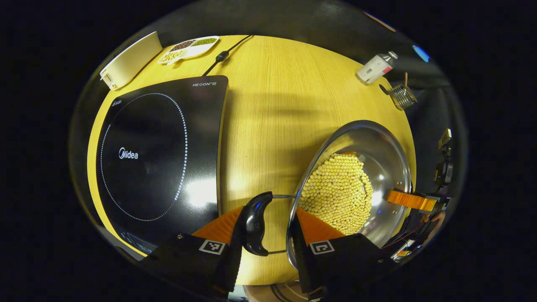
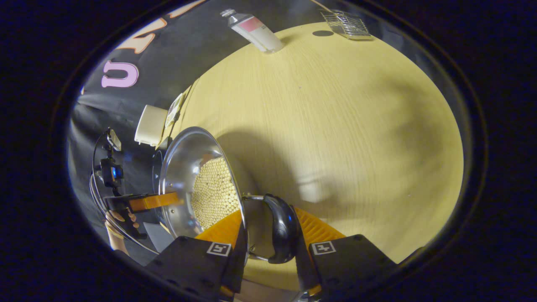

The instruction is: First push the handle of the pot to place it horizontally, then grasp the pot with both hands and set it on the induction cooktop.

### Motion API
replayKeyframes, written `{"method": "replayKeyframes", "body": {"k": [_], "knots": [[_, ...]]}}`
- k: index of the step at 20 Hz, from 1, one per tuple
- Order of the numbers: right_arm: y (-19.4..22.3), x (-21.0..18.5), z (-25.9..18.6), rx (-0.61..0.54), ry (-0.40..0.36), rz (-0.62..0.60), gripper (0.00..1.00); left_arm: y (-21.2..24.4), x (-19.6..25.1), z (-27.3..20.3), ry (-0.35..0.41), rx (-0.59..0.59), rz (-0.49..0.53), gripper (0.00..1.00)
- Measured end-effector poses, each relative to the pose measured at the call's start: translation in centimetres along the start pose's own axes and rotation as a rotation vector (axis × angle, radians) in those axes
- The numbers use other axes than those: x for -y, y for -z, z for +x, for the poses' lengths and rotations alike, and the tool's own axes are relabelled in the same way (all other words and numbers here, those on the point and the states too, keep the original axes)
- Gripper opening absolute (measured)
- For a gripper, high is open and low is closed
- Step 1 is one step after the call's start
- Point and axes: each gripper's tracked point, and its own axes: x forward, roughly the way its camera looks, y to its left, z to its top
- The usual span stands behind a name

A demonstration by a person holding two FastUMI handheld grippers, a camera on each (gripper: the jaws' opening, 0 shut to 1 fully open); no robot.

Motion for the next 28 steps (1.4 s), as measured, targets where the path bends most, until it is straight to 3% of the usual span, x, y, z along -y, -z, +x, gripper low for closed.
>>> {"method": "replayKeyframes", "body": {"k": [1, 14, 18, 26, 27, 28], "knots": [[0.1, 0.1, -0.4, -0.001, -0.001, 0.0, 0.5, 0.4, 0.5, -0.8, 0.003, 0.001, 0.006, 0.61], [6.0, -1.8, -4.6, -0.025, -0.028, 0.026, 0.49, 4.6, 0.3, -6.1, 0.011, -0.021, 0.021, 0.58], [6.9, -4.2, -5.2, -0.009, -0.048, 0.015, 0.54, 4.9, -1.4, -8.0, 0.012, 0.005, 0.022, 0.58], [9.2, -11.6, -4.1, 0.026, -0.065, -0.02, 0.54, 5.3, -7.9, -11.6, 0.016, 0.063, 0.025, 0.58], [9.5, -12.8, -3.7, 0.029, -0.064, -0.023, 0.48, 5.3, -9.1, -12.1, 0.014, 0.068, 0.025, 0.6], [9.8, -14.0, -3.2, 0.031, -0.064, -0.026, 0.52, 5.2, -10.4, -12.5, 0.009, 0.076, 0.025, 0.6]]}}
